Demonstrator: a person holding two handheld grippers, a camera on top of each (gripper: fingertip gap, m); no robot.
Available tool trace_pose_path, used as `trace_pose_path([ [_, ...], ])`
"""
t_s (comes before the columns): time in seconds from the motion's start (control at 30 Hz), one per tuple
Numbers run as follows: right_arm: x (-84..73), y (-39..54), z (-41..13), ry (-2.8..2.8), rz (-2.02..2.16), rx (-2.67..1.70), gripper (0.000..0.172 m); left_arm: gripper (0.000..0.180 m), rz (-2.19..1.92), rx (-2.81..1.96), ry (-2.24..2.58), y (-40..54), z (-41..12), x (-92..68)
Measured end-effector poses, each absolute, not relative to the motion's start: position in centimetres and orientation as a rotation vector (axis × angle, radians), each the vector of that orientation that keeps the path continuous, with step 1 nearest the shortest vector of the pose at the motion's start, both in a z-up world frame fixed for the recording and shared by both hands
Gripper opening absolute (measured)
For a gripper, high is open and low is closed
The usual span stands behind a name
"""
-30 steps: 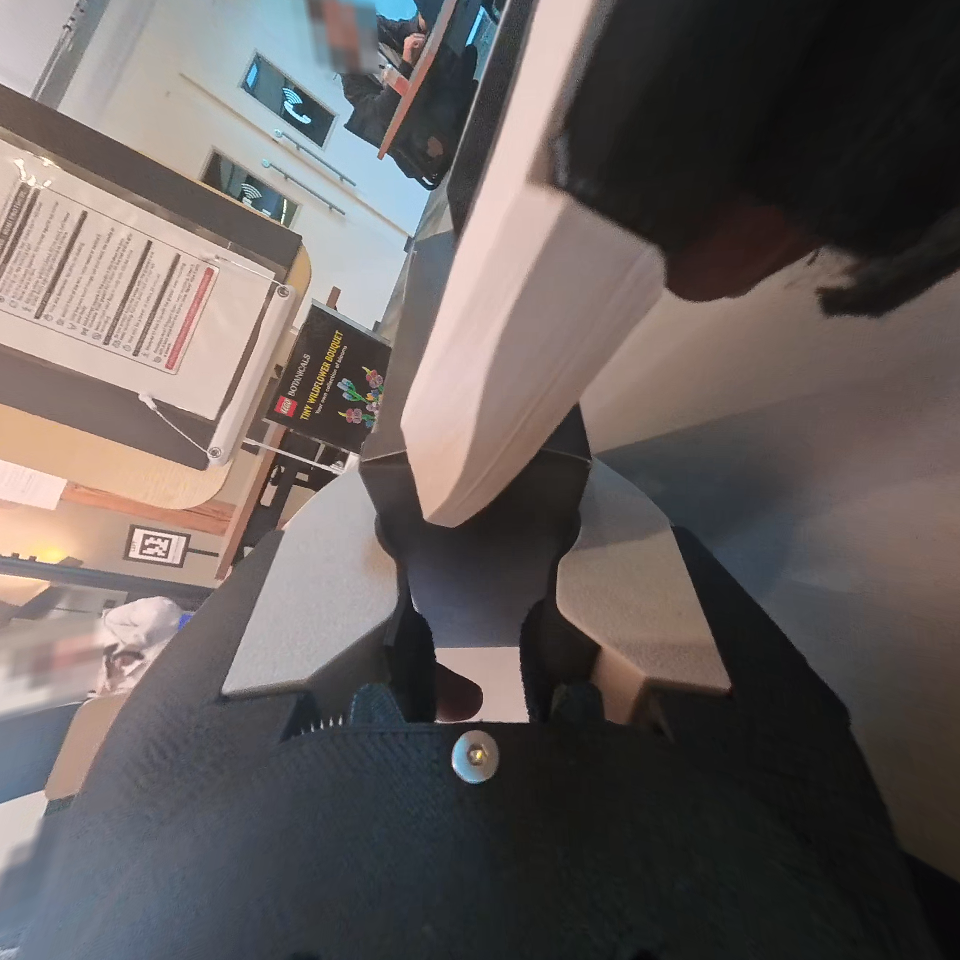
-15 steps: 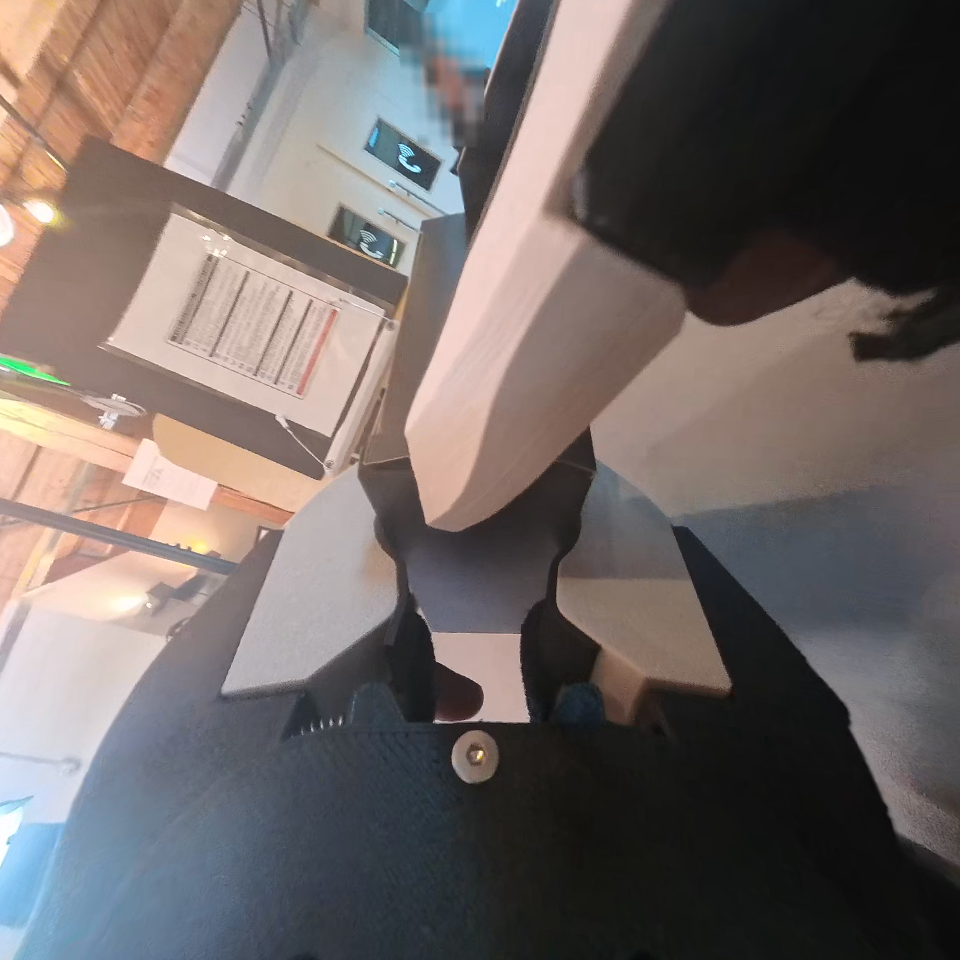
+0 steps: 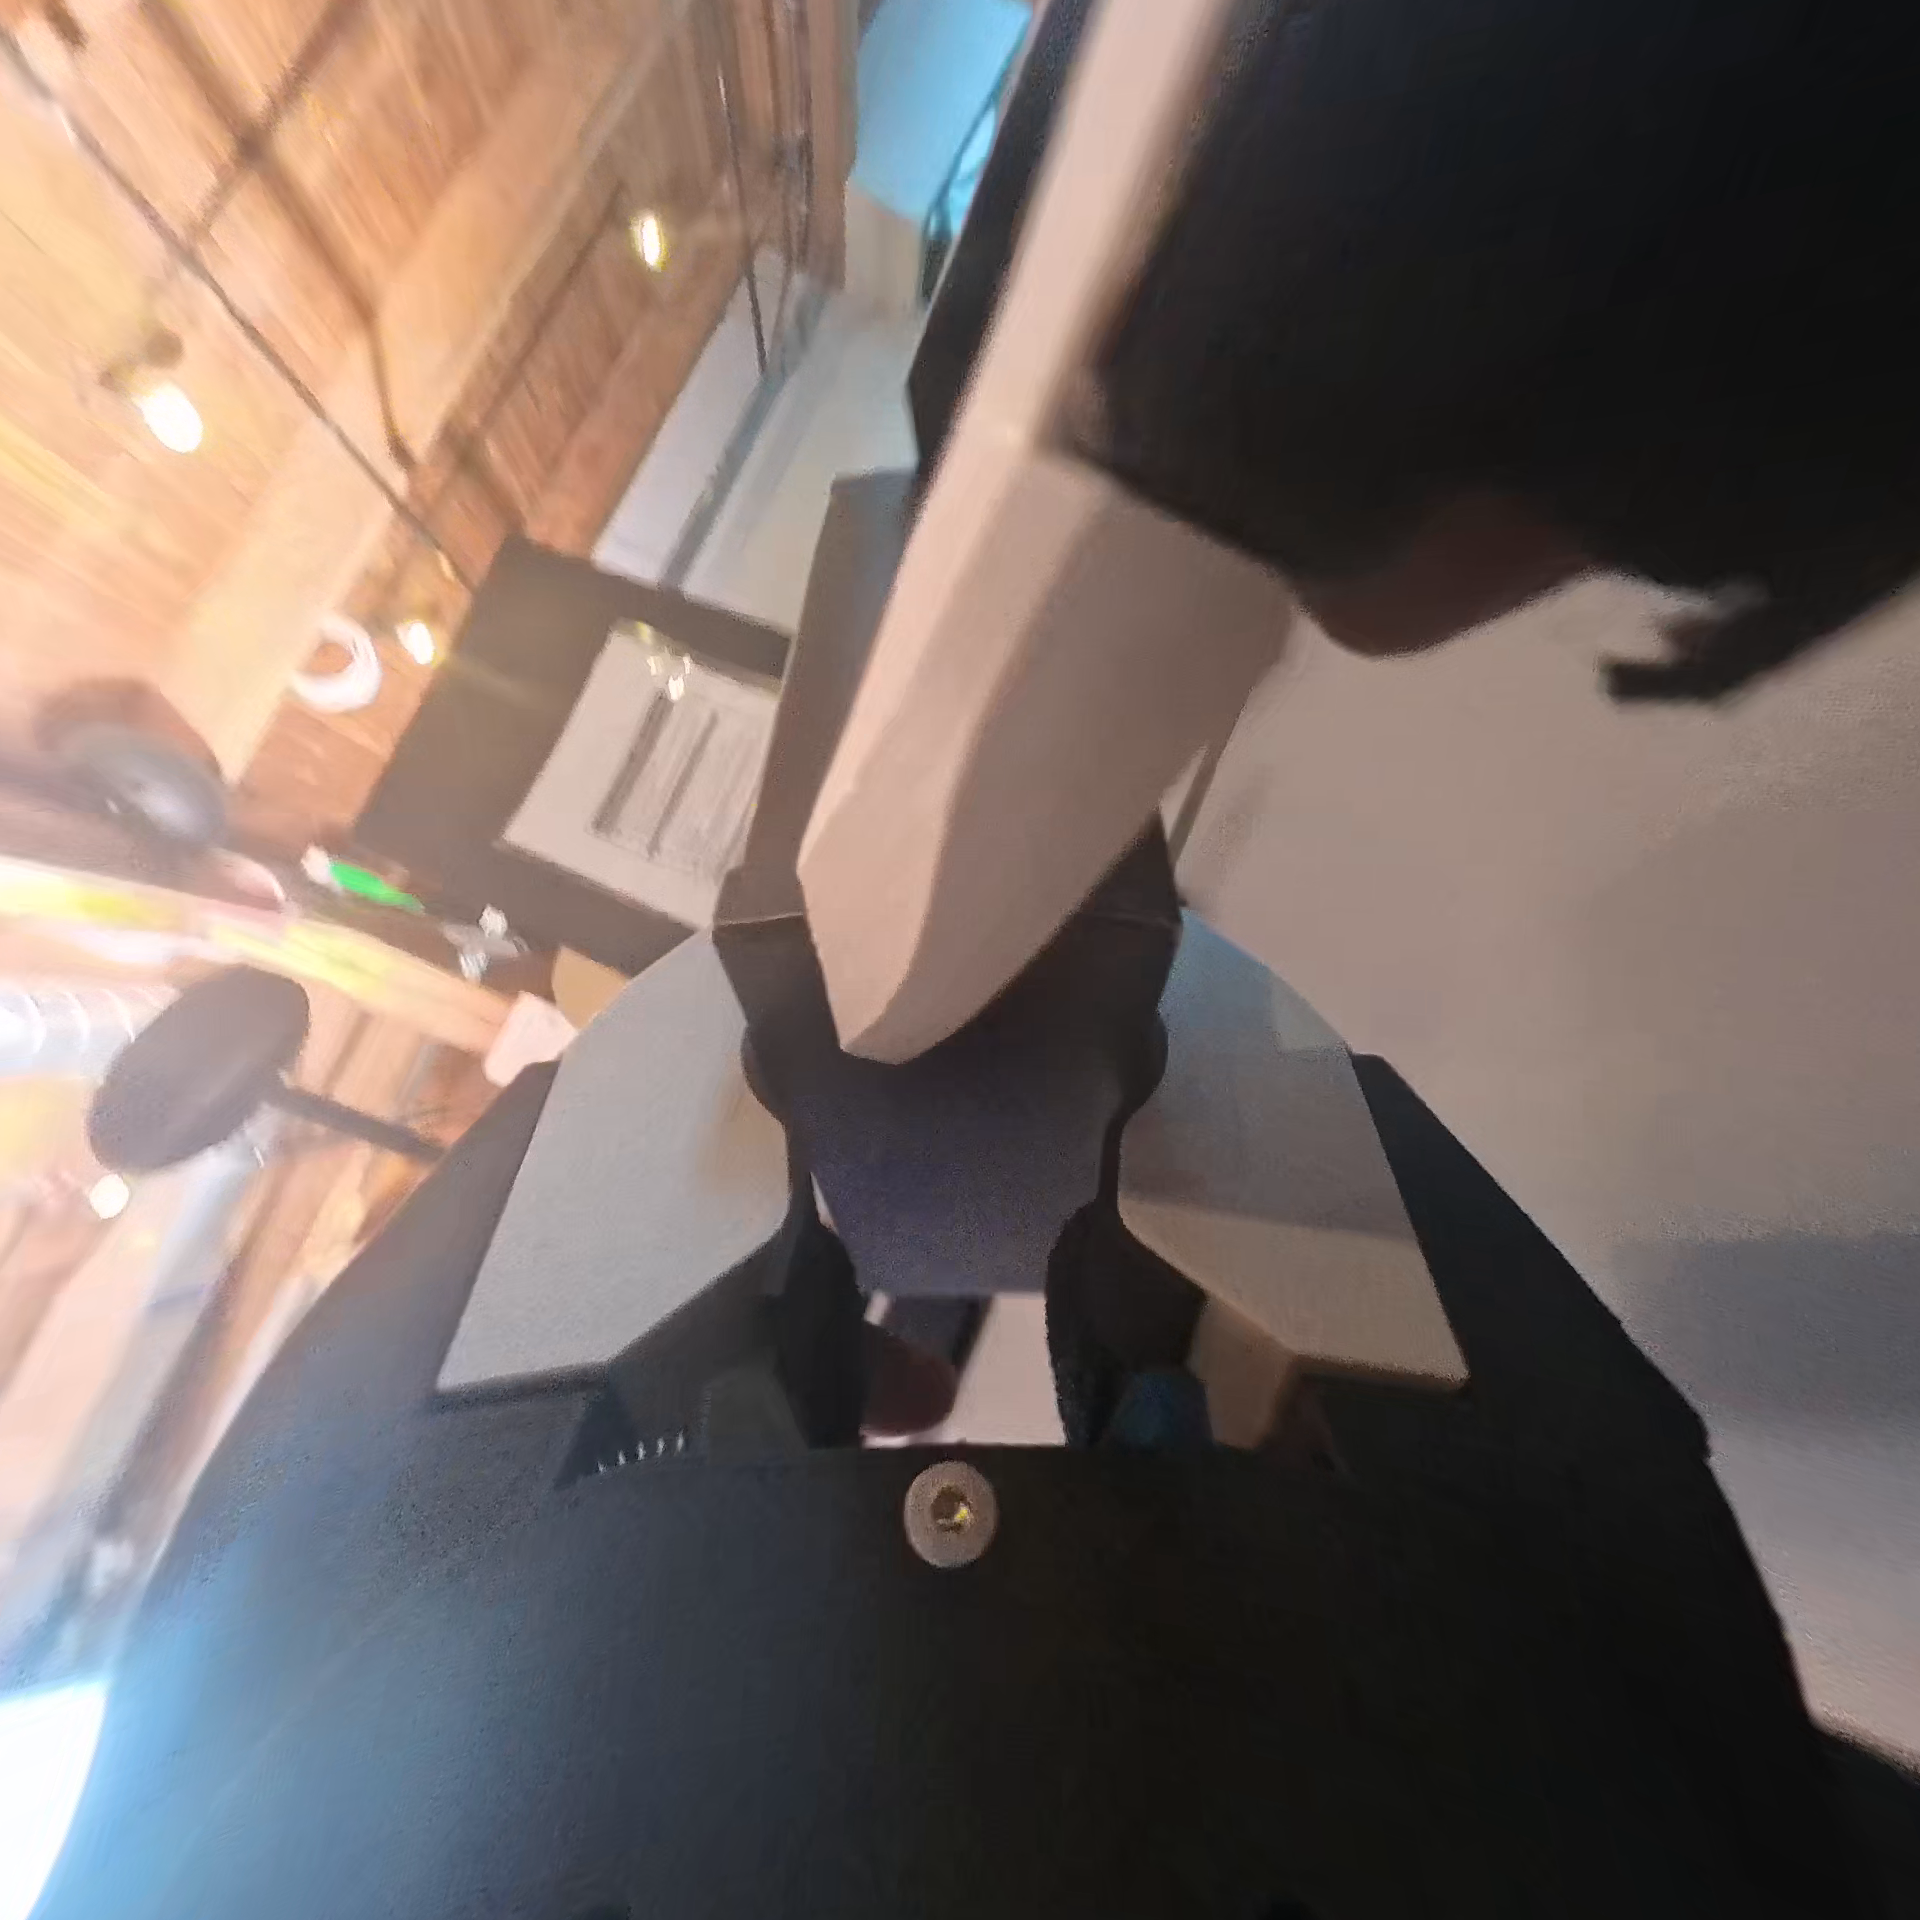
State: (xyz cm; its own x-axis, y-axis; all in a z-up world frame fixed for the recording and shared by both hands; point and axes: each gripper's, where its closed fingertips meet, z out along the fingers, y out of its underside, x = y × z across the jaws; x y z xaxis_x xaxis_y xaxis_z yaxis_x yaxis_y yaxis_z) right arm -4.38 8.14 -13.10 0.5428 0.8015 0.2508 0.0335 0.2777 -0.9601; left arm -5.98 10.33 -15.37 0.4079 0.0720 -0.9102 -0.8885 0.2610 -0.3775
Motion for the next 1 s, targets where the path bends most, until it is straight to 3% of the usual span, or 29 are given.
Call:
trace_pose_path([
  [0.1, -3.8, 7.9, -13.5, -0.992, 0.612, -1.222, 0.109, 0.070, 0.663, -1.077, 1.174, 9.3, -17.4, -4.3],
  [0.13, -3.4, 7.9, -14.0, -1.055, 0.609, -1.254, 0.109, 0.078, 0.558, -1.141, 1.249, 8.7, -18.6, -4.1],
  [0.23, -2.5, 6.2, -15.1, -1.316, 0.691, -1.232, 0.109, 0.128, 0.211, -1.408, 1.324, 6.5, -20.2, -4.3],
  [0.33, -1.8, 4.4, -15.7, -1.530, 0.767, -1.142, 0.109, 0.145, -0.101, -1.509, 1.438, 4.0, -20.0, -2.7],
  [0.6, 0.9, 4.7, -16.2, -1.704, 0.871, -1.080, 0.108, 0.146, -0.549, -1.514, 1.321, 6.2, -21.3, 4.3],
  [0.83, 3.0, 5.6, -16.3, -1.759, 0.925, -1.121, 0.108, 0.145, -0.519, -1.470, 1.302, 7.8, -21.2, 6.8],
  [1.0, 4.1, 6.0, -16.4, -1.787, 0.917, -1.130, 0.108, 0.134, -0.558, -1.421, 1.296, 7.8, -20.7, 7.2],
])
